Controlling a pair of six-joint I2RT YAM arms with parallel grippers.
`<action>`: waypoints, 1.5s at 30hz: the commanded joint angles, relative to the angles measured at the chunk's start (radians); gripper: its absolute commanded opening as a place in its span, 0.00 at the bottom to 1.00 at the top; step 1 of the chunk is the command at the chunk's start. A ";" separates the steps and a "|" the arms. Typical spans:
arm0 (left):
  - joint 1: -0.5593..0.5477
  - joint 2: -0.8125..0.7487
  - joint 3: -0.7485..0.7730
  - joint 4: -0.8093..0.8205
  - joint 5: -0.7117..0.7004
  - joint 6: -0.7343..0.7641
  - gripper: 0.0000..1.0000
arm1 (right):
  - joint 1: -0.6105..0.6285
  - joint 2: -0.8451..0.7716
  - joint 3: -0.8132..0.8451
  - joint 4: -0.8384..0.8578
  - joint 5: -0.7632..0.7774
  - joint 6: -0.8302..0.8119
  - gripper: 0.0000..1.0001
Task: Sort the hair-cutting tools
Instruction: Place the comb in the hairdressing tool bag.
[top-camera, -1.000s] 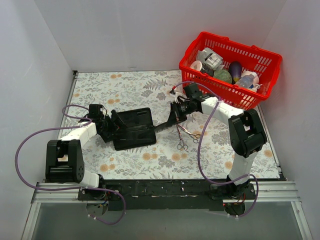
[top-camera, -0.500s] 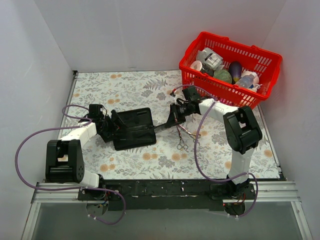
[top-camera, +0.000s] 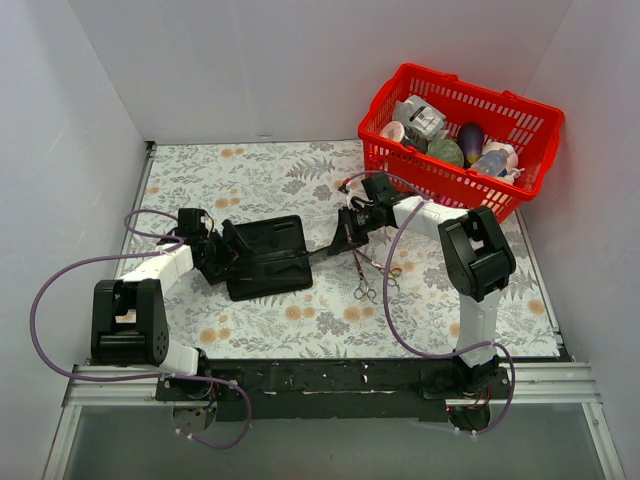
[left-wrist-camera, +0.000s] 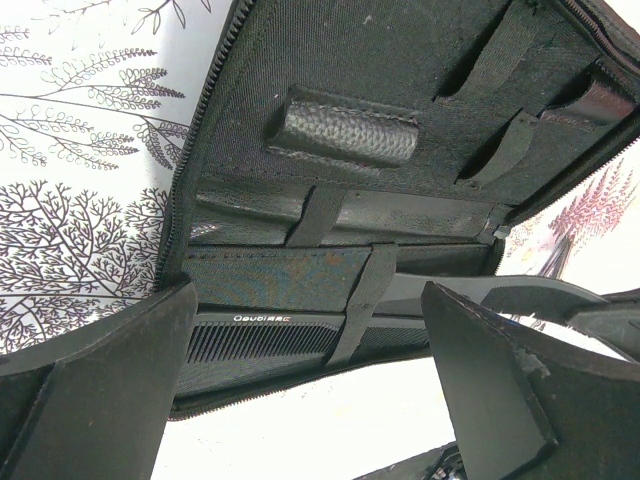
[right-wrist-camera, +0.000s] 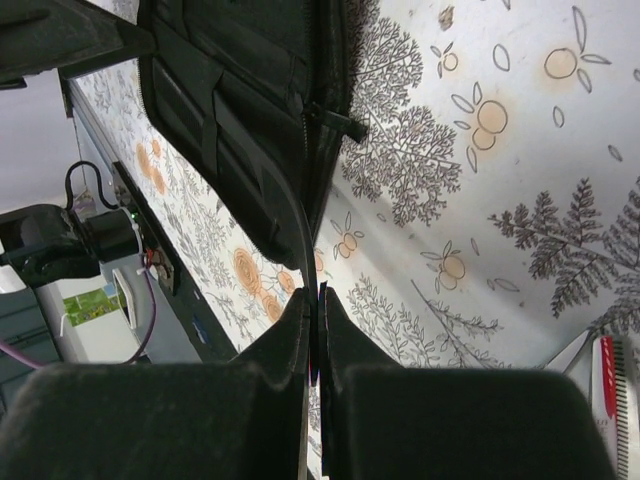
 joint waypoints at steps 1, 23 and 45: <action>-0.001 0.026 -0.035 -0.003 -0.033 0.019 0.98 | 0.003 0.037 0.045 0.042 0.012 0.028 0.01; -0.001 0.026 -0.038 0.004 -0.020 0.020 0.98 | 0.080 0.145 0.093 0.186 0.023 0.178 0.01; -0.001 0.018 -0.041 0.004 -0.006 0.023 0.98 | 0.144 0.271 0.169 0.303 0.033 0.318 0.01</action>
